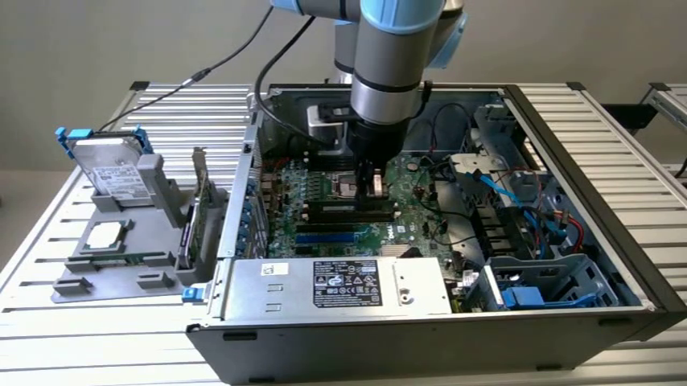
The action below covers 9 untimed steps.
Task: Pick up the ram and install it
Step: 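Insert the ram into the slot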
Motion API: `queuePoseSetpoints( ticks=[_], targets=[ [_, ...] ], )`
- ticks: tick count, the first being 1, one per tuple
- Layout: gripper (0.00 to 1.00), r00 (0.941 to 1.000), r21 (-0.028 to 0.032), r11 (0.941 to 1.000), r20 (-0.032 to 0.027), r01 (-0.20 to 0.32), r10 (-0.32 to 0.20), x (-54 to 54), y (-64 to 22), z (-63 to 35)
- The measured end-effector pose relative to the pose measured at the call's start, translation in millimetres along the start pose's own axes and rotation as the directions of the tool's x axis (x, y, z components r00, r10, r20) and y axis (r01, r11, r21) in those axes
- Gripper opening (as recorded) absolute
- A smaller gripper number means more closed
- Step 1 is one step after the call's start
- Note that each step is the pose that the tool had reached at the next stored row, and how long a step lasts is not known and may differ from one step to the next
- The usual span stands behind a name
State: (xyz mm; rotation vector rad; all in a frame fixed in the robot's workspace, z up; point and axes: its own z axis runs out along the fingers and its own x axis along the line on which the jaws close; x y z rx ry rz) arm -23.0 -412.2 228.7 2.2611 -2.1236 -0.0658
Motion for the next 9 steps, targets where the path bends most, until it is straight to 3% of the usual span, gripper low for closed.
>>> queuePoseSetpoints(
  ticks=[9],
  targets=[
    [0.14,1.0,0.0,1.0,-0.0001,0.0,0.0,0.1,-0.2,2.8]
  ],
)
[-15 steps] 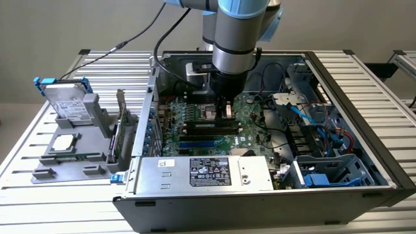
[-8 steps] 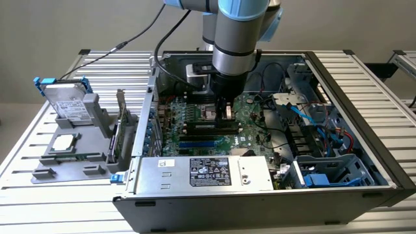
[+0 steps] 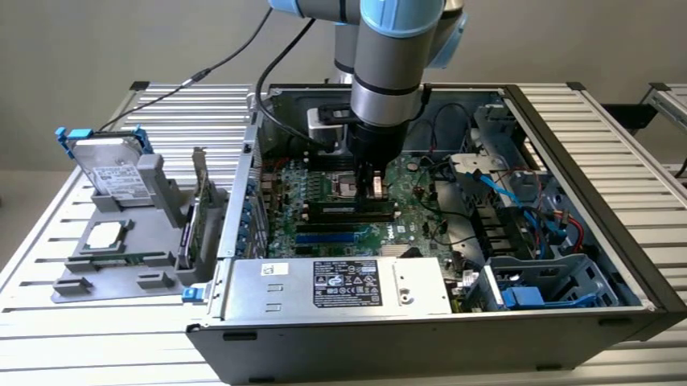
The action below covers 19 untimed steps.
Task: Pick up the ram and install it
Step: 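Insert the ram into the slot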
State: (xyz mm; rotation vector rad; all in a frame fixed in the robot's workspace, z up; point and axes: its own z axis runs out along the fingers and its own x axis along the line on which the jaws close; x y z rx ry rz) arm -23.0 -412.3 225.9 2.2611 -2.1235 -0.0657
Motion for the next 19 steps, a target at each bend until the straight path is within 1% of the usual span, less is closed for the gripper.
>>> queuePoseSetpoints(
  ticks=[6,13,19],
  targets=[
    [0.14,1.0,-0.0007,1.0,0.0002,0.0,0.0,0.1,-0.1,0.3],
    [0.14,1.0,-0.0055,1.0,0.0004,-0.002,0.002,1.1,0.1,-0.6],
    [0.14,1.0,-0.0066,1.0,0.0006,-0.003,0.003,1.9,-0.1,-0.5]
  ],
)
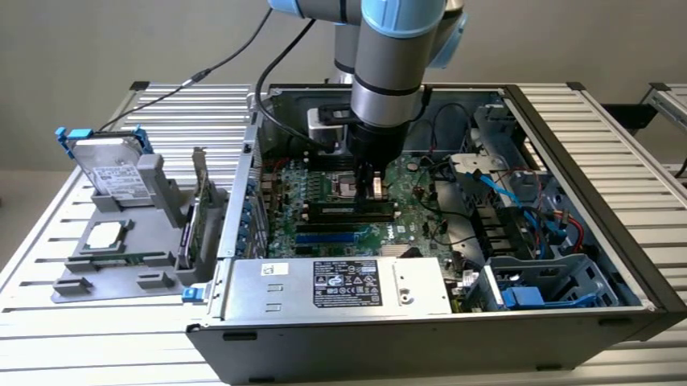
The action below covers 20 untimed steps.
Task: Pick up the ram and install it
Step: 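Insert the ram into the slot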
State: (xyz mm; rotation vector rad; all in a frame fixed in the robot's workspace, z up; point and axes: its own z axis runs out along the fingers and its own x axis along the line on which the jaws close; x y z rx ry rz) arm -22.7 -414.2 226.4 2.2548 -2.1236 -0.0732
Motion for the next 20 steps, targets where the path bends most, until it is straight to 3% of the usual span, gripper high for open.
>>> queuePoseSetpoints(
  ticks=[20],
  targets=[
    [0.14,1.0,-0.0003,1.0,-0.0001,-0.007,0.007,0.1,-1.4,1.7]
  ],
)
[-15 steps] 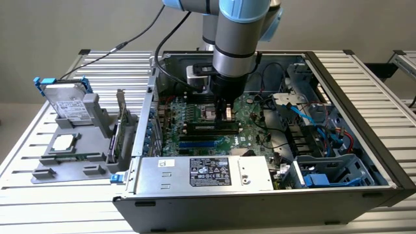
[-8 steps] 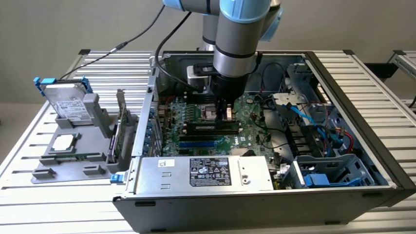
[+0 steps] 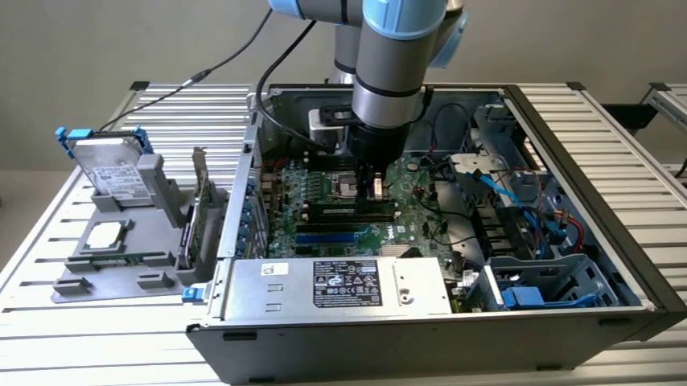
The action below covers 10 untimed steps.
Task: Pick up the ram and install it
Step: 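Insert the ram into the slot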
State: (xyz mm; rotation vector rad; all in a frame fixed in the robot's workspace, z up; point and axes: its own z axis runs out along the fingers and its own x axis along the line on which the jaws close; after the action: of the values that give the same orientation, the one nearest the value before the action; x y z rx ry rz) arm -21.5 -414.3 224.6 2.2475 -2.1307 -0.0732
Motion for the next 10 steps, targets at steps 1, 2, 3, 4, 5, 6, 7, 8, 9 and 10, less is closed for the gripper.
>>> queuePoseSetpoints(
  ticks=[1,2,3,4,5,6,7,8,9,10],
  targets=[
    [0.14,1.0,0.0,1.0,0.0,-0.001,0.001,0.0,0.0,0.2],
    [0.14,1.0,0.0001,1.0,0.0001,-0.002,0.002,0.0,0.0,0.5],
    [0.14,1.0,0.0001,1.0,0.0002,-0.003,0.003,0.0,-0.1,0.8],
    [0.14,1.0,0.0001,1.0,0.0003,-0.005,0.005,0.0,0.0,1.1],
    [0.14,1.0,0.0001,1.0,0.0003,-0.007,0.007,0.0,-0.1,1.3],
    [0.14,1.0,0.0001,1.0,0.0004,-0.009,0.009,0.0,-0.1,1.7],
    [0.14,0.9999,0.0,0.9999,0.0004,-0.011,0.011,0.0,-0.1,2.1],
    [0.14,0.9999,0.0001,0.9999,0.0004,-0.013,0.013,0.0,-0.2,2.5],
    [0.14,0.9999,0.0001,0.9999,0.0004,-0.015,0.015,0.0,-0.2,2.8],
    [0.14,0.9999,0.0005,0.9999,0.0006,-0.017,0.017,0.0,-0.4,3.1]
  ],
)
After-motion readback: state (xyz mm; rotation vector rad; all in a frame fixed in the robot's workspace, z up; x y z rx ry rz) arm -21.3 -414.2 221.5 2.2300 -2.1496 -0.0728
